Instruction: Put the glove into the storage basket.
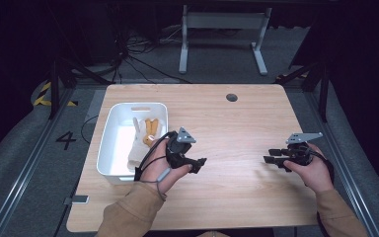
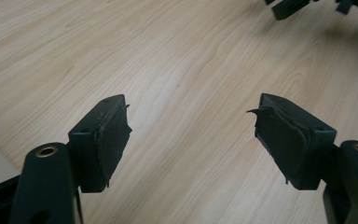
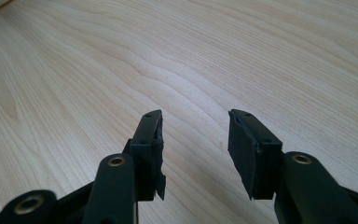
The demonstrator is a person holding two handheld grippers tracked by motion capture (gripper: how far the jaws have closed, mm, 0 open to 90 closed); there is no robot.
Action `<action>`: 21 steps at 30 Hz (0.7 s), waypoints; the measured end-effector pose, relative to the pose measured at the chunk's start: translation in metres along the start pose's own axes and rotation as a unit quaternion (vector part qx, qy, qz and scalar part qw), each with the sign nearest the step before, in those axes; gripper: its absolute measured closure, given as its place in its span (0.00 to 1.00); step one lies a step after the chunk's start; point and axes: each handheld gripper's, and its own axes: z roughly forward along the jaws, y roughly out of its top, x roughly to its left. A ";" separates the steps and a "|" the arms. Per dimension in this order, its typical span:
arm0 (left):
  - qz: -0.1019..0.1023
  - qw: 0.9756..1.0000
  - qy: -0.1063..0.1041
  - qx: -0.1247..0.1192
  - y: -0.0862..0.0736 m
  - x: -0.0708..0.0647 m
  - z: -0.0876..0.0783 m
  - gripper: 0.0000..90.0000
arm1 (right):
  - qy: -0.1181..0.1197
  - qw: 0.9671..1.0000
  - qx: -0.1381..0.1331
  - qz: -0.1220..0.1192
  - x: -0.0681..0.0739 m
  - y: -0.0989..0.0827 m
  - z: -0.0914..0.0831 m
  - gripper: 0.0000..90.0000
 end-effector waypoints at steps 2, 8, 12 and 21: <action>0.011 1.000 -0.010 -0.005 -0.004 -0.004 0.006 0.30 | 0.000 1.000 0.001 -0.001 0.000 0.000 0.000 0.62; 0.042 0.999 -0.026 0.000 -0.022 -0.011 0.025 0.31 | 0.003 1.000 0.004 0.000 0.000 -0.002 0.003 0.62; 0.048 0.998 -0.044 0.003 -0.031 -0.021 0.031 0.31 | 0.005 1.000 0.008 -0.002 0.000 -0.003 0.007 0.62; 0.060 0.996 -0.055 0.039 -0.050 -0.029 0.060 0.31 | 0.013 1.000 0.012 -0.006 0.003 -0.004 0.011 0.61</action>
